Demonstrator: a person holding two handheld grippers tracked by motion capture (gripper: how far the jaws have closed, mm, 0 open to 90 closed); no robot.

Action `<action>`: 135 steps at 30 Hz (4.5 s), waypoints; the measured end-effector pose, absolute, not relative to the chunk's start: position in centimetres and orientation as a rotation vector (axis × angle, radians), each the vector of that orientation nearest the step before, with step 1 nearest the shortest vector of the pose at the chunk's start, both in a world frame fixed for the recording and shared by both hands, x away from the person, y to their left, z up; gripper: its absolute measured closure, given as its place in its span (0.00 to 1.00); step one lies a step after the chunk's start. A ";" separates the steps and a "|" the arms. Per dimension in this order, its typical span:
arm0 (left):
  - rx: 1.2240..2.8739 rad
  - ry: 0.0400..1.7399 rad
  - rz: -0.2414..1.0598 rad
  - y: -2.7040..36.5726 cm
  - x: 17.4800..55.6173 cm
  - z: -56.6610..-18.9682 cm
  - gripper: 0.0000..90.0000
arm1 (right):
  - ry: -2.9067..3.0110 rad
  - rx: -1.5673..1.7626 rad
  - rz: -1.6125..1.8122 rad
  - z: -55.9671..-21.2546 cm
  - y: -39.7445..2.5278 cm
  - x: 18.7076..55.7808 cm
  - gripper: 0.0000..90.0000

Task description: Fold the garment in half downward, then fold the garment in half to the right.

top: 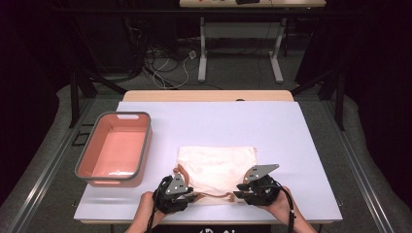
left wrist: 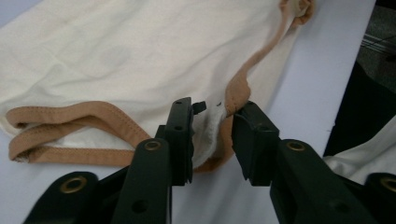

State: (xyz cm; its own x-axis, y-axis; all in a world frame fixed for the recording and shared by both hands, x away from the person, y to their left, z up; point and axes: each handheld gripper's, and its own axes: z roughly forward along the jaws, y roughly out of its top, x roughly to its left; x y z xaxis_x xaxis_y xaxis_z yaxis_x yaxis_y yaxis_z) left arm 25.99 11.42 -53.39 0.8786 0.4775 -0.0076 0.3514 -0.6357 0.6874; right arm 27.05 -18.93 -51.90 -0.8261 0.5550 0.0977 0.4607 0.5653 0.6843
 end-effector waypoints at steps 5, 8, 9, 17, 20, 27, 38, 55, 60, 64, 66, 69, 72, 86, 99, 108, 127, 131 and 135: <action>2.320 0.593 0.205 11.4 25.2 -52.9 0.54 | 2.643 0.871 1.124 -51.9 -19.1 26.7 0.74; 2.324 0.621 0.212 11.4 25.0 -52.8 0.45 | 2.654 0.871 1.099 -52.4 -18.9 26.9 0.76; 2.321 0.622 0.210 11.5 25.0 -52.7 0.44 | 2.656 0.867 1.074 -52.6 -18.8 26.9 0.76; 2.261 0.757 0.329 11.6 26.9 -53.7 0.61 | 2.629 0.874 0.986 -53.9 -18.4 27.4 0.84; 2.250 0.783 0.336 11.5 28.1 -54.5 0.68 | 2.631 0.889 0.958 -54.2 -18.3 27.8 0.89; 2.306 0.789 0.330 11.3 28.6 -55.3 0.82 | 2.637 0.908 0.896 -54.7 -18.6 28.1 0.96; 2.290 0.834 0.291 12.6 28.4 -55.2 0.81 | 2.664 0.883 0.890 -54.5 -18.7 28.0 0.81; 2.296 0.841 0.392 13.6 28.2 -54.2 0.27 | 2.565 0.963 0.973 -53.4 -20.6 29.2 0.16; 2.289 0.846 0.385 13.6 28.2 -54.2 0.21 | 2.539 0.987 0.982 -53.4 -21.2 29.6 0.12; 2.291 0.848 0.385 13.6 28.3 -54.2 0.18 | 2.519 0.992 0.982 -53.4 -21.6 30.0 0.11; 2.289 0.852 0.376 13.7 28.3 -54.3 0.18 | 2.514 0.991 0.987 -53.4 -21.7 30.1 0.10; 2.286 0.858 0.373 13.8 28.4 -54.4 0.18 | 2.492 0.987 0.996 -53.3 -21.8 30.3 0.08; 2.278 0.872 0.382 13.9 28.5 -54.4 0.18 | 2.477 0.990 1.008 -53.2 -22.0 30.6 0.07; 2.258 0.938 0.380 14.5 29.5 -55.0 0.16 | 2.427 1.067 1.005 -53.6 -23.8 33.2 0.04; 2.237 0.963 0.436 14.8 29.5 -54.9 0.35 | 2.359 1.089 0.949 -53.8 -23.3 35.6 0.18; 2.240 0.998 0.490 14.8 29.6 -55.0 0.43 | 2.338 1.146 0.913 -54.3 -23.1 37.6 0.29; 2.155 1.096 0.449 14.3 31.7 -56.1 0.51 | 2.316 1.219 0.914 -54.8 -23.4 40.3 0.61; 2.149 1.100 0.438 14.3 31.7 -56.1 0.43 | 2.318 1.232 0.916 -55.2 -23.4 40.5 0.62; 2.142 1.102 0.427 14.4 31.9 -56.2 0.39 | 2.325 1.229 0.920 -55.4 -23.3 40.8 0.63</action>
